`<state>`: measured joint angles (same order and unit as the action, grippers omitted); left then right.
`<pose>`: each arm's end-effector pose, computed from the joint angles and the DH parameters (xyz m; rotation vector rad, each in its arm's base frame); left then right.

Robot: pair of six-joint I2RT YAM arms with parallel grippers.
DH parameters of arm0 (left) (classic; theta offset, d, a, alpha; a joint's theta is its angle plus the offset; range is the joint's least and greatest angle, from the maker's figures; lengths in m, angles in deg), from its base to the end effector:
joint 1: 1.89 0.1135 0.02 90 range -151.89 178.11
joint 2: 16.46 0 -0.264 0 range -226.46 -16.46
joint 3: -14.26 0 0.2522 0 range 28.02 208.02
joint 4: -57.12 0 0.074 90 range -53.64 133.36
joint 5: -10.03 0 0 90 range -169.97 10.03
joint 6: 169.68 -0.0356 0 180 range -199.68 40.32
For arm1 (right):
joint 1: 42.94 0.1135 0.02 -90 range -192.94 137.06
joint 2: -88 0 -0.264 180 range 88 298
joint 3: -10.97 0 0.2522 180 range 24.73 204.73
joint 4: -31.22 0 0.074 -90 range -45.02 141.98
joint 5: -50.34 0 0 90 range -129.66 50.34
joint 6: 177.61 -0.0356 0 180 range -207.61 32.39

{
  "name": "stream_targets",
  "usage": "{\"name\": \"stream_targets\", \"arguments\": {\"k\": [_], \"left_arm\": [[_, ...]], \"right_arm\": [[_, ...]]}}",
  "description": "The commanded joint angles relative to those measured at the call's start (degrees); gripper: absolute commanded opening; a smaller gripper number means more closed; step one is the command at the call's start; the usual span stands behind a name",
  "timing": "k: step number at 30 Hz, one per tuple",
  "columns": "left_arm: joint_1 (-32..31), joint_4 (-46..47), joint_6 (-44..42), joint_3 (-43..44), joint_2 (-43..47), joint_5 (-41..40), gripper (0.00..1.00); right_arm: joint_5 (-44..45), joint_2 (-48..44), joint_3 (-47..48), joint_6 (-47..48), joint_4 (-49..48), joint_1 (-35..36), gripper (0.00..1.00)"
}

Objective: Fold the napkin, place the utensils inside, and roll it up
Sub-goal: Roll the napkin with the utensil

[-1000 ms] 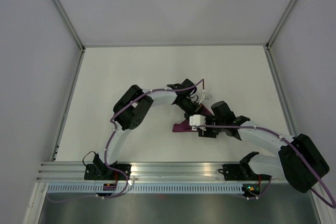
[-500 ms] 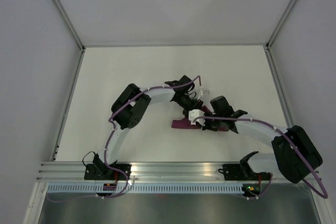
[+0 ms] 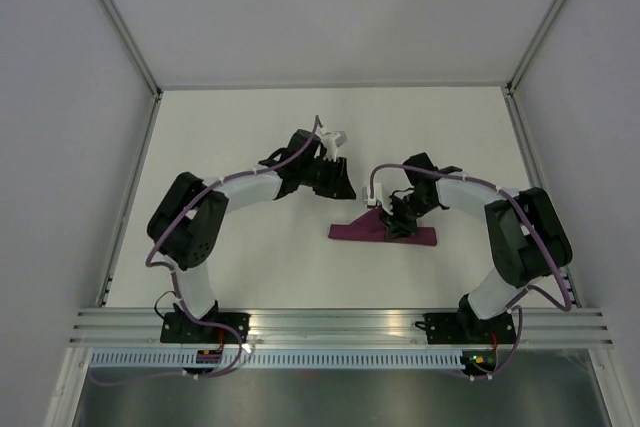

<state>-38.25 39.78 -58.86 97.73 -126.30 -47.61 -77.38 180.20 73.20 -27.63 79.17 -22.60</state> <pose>0.3195 -0.2589 0.1779 0.6341 2.3931 -1.1285 0.2456 0.1143 0.1514 -1.7667 1.9463 0.7499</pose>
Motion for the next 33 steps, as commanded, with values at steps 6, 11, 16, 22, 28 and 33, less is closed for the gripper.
{"name": "stream_targets", "arguments": {"k": [6,11,16,22,28,33], "left_arm": [[-0.64,33.08,1.18,-28.27,24.13,-24.09,0.44],[-11.70,39.44,-16.74,-34.12,30.47,-36.79,0.44],[-23.64,38.47,-34.07,-32.63,27.23,-43.86,0.48],[-33.24,34.16,-48.22,-27.53,16.61,-45.63,0.51],[-37.82,35.21,-58.08,-24.54,7.73,-46.77,0.56],[-37.82,37.23,-63.09,-23.92,4.29,-47.04,0.57]], "right_arm": [[-5.17,13.95,7.95,7.07,15.37,-2.49,0.09],[-6.67,18.62,12.43,8.65,19.32,-4.25,0.09],[-7.64,22.40,15.16,9.27,21.96,-5.31,0.10],[-7.73,25.48,17.10,9.27,22.84,-5.48,0.10],[-7.46,26.80,17.98,8.92,23.20,-5.66,0.10],[-7.20,27.33,18.42,8.66,23.37,-5.66,0.10]]}}
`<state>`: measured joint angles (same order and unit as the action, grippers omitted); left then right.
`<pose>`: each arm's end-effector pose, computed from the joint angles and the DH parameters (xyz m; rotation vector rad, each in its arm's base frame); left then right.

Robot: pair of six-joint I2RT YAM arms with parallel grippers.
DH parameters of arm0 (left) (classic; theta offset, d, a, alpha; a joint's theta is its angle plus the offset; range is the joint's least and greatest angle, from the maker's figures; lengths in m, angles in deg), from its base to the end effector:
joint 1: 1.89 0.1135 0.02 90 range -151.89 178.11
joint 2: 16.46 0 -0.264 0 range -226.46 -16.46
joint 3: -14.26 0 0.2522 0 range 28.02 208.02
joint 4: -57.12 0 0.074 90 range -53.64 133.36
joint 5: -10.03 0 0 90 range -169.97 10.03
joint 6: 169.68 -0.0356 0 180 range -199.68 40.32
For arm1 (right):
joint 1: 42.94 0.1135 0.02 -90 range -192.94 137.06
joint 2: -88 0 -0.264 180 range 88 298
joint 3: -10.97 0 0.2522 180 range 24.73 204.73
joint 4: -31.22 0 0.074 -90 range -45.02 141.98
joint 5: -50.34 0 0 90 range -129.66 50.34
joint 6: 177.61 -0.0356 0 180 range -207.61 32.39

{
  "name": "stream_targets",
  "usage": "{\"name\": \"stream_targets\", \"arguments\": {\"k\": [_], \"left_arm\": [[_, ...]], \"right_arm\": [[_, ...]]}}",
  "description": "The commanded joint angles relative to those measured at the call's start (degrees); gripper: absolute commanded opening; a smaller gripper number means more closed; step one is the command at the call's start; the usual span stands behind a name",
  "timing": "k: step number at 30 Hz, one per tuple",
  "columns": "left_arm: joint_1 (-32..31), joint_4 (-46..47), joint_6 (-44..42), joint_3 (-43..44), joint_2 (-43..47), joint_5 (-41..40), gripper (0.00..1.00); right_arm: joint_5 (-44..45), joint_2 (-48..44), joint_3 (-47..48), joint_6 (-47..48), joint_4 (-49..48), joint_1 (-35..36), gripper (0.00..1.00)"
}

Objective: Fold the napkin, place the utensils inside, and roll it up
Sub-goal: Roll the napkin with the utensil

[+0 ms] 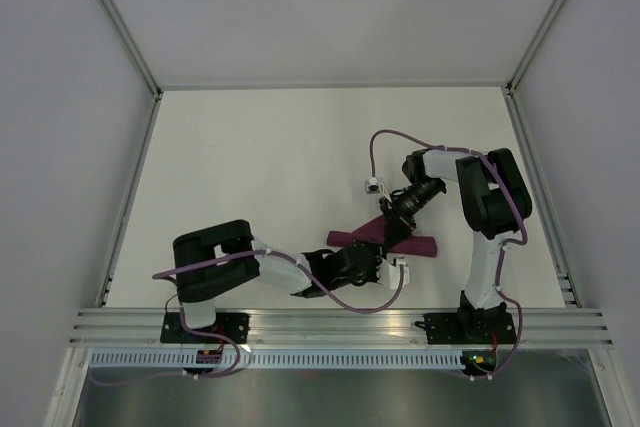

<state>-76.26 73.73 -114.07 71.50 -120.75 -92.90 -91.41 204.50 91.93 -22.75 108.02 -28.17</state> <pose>0.1022 -0.3356 0.1297 1.6187 1.3263 -0.1861 0.2893 0.1052 0.1143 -1.5487 2.2666 1.4292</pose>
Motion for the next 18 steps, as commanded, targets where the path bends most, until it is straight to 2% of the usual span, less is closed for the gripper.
{"name": "stream_targets", "arguments": {"k": [1,8,13,16,18], "left_arm": [[0.19,3.03,-8.58,2.57,-2.22,-1.84,0.57],[0.98,-0.48,-10.53,4.41,-5.13,-0.62,0.57],[2.56,-9.34,-7.71,6.52,-5.92,3.43,0.54],[2.91,-13.92,-6.04,8.10,-6.54,5.27,0.45],[3.35,-16.38,-4.46,9.77,-7.15,6.42,0.34]], "right_arm": [[6.83,3.11,-0.23,3.70,-5.48,-0.09,0.10],[6.83,3.81,0.21,3.17,-5.65,-0.17,0.10],[6.83,3.90,0.56,3.17,-5.57,-0.17,0.10],[6.83,4.25,0.92,2.90,-5.57,-0.17,0.10],[6.83,4.34,1.35,2.90,-5.39,-0.26,0.11]]}}
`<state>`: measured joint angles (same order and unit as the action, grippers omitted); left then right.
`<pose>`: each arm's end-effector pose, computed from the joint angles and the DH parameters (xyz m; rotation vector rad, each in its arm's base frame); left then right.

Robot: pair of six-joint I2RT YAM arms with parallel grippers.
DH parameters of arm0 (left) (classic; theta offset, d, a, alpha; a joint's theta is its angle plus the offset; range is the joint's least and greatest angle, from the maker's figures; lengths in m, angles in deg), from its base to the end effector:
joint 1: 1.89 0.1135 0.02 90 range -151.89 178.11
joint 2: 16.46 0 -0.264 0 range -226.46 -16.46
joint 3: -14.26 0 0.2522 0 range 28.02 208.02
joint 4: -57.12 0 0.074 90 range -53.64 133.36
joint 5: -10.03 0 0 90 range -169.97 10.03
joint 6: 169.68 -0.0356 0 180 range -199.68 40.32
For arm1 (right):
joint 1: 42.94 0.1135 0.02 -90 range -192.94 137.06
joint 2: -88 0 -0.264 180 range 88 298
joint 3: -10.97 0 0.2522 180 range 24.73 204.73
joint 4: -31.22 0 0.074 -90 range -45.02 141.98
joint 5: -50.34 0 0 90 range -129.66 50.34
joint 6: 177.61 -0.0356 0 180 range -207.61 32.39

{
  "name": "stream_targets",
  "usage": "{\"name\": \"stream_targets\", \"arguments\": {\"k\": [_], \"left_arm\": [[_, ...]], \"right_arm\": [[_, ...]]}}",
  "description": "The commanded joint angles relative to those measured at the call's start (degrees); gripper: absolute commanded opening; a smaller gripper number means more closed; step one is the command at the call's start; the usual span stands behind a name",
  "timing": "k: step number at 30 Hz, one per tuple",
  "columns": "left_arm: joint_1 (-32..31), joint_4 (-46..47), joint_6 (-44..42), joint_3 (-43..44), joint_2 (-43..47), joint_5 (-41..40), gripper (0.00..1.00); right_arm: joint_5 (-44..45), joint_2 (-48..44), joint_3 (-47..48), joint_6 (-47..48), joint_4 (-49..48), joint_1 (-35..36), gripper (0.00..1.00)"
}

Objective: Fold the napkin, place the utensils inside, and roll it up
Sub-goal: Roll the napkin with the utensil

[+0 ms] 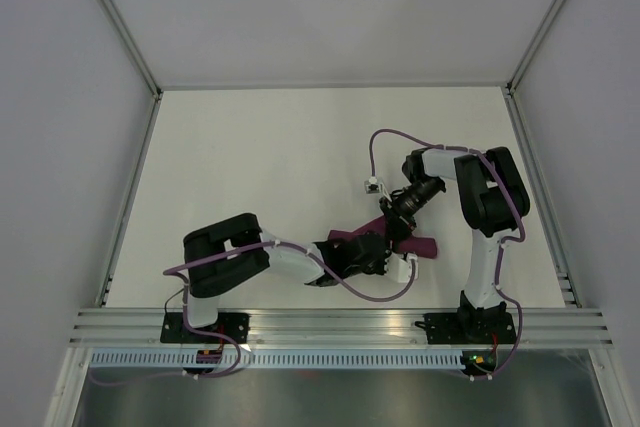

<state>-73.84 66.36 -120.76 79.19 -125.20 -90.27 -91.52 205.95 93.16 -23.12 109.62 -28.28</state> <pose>0.1227 -0.3561 0.1271 1.7474 1.2787 -0.1145 0.2920 0.1053 0.1117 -1.5293 2.2989 1.4586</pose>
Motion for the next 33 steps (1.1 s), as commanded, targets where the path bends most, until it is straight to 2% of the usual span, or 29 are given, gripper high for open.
{"name": "stream_targets", "arguments": {"k": [1,2,4,9,11,15,21,28,33], "left_arm": [[1.01,-11.38,2.84,2.78,-2.96,4.15,0.30],[1.19,-12.27,3.89,3.57,-2.96,5.02,0.24],[1.37,-13.77,5.30,4.28,-2.96,6.26,0.15],[3.12,-20.00,9.69,7.09,-3.22,10.04,0.02],[4.26,-22.64,12.25,8.85,-3.57,14.51,0.02],[5.41,-25.02,14.36,9.55,-3.22,18.65,0.02],[7.60,-29.93,17.26,12.63,-4.10,23.83,0.02],[11.56,-37.06,23.58,18.69,-6.82,30.60,0.02],[14.55,-41.28,27.01,22.55,-9.11,31.84,0.02]], "right_arm": [[6.86,2.99,0.22,3.19,-6.90,-0.15,0.11],[6.86,2.99,0.57,3.10,-6.81,-0.15,0.13],[6.68,2.64,1.01,3.10,-6.55,-0.24,0.21],[5.54,0.09,1.80,3.36,-4.88,-0.94,0.45],[5.01,-1.32,2.59,3.80,-3.48,-1.12,0.54],[3.87,-3.16,4.08,4.50,-1.10,-1.99,0.63],[2.46,-5.71,6.90,5.30,2.15,-4.45,0.69],[2.72,-9.66,8.74,4.07,1.37,-9.29,0.70],[2.55,-13.09,8.48,3.71,-0.04,-14.47,0.71]]}}
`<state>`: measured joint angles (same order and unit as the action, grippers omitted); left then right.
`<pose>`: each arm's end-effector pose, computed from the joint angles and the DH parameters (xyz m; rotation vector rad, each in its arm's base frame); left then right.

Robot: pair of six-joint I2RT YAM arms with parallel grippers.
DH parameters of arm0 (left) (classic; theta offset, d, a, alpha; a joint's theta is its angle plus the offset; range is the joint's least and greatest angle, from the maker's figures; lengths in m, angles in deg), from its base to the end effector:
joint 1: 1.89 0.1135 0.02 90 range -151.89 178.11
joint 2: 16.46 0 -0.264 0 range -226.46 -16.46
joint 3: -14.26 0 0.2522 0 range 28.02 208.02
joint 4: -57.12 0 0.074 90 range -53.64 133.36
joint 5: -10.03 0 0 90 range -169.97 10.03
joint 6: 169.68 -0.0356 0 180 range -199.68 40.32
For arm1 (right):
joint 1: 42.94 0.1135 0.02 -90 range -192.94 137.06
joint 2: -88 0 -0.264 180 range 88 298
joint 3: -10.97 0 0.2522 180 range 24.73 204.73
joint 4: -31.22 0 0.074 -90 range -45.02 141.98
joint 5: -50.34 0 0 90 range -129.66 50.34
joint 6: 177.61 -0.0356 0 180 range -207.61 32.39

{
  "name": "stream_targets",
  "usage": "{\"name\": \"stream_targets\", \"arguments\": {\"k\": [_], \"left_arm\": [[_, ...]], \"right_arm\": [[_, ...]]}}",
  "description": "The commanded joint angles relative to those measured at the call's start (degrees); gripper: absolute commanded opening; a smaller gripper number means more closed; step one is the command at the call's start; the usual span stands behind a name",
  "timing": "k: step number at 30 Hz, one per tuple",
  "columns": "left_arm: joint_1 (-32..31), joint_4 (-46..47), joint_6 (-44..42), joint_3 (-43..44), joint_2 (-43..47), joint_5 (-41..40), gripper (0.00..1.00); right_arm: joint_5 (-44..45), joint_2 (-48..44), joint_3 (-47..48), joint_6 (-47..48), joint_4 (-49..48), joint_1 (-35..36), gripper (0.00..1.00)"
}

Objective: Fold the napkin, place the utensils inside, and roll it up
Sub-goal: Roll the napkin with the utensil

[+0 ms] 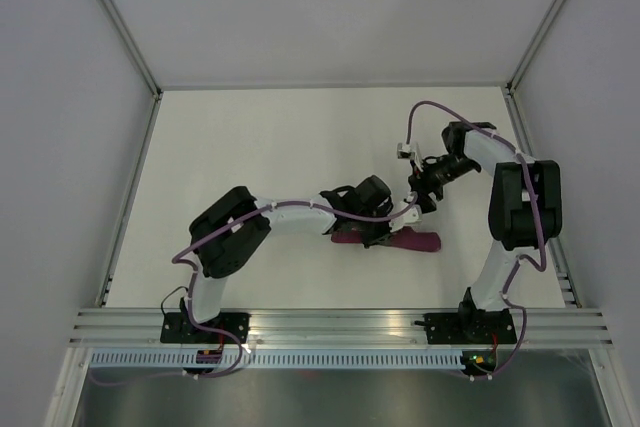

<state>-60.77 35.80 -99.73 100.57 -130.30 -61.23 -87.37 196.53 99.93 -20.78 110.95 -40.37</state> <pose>0.2079 -0.3665 0.1573 1.6958 1.8179 -0.6958 0.3242 0.0409 0.1827 -1.4122 2.2048 1.0930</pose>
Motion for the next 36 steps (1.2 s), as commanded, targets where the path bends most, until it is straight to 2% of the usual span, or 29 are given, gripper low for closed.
{"name": "stream_targets", "arguments": {"k": [1,7,10,11,14,16,17,19,20,26,36], "left_arm": [[1.83,-12.47,6.95,1.80,-4.98,3.40,0.02],[4.38,-18.11,10.99,7.77,-8.94,6.04,0.02],[5.78,-21.01,13.19,10.93,-11.31,7.01,0.02],[6.48,-21.80,13.63,11.55,-11.84,7.01,0.02],[8.15,-23.03,15.48,13.13,-13.42,9.29,0.03],[8.95,-24.00,16.79,14.02,-14.56,11.39,0.03],[9.73,-24.09,17.24,14.28,-15.00,11.93,0.03],[10.27,-24.96,17.94,15.07,-16.05,13.59,0.04],[10.79,-25.23,18.21,15.16,-16.41,13.95,0.04],[12.73,-27.69,19.44,17.00,-19.75,17.29,0.05],[13.70,-29.80,19.44,18.50,-21.51,19.75,0.09]], "right_arm": [[-1.78,-4.98,1.44,1.98,-1.38,-4.39,0.71],[-4.59,-12.63,-2.85,6.47,-0.32,-10.30,0.71],[-4.42,-20.70,-10.14,5.25,-5.57,-10.48,0.73],[-3.81,-22.90,-12.16,4.29,-9.94,-10.30,0.74],[0.75,-32.13,-20.86,-1.16,-20.16,-7.15,0.75],[4.26,-38.72,-27.89,-6.43,-28.74,-2.58,0.76],[8.11,-40.57,-30.00,-8.10,-31.49,2.48,0.77],[12.35,-44.70,-35.87,-11.70,-36.51,6.82,0.78],[15.33,-45.59,-37.30,-12.24,-39.93,10.49,0.78],[23.79,-46.48,-44.34,-13.92,-48.91,20.26,0.79],[33.90,-42.71,-49.97,-14.53,-60.08,28.72,0.79]]}}
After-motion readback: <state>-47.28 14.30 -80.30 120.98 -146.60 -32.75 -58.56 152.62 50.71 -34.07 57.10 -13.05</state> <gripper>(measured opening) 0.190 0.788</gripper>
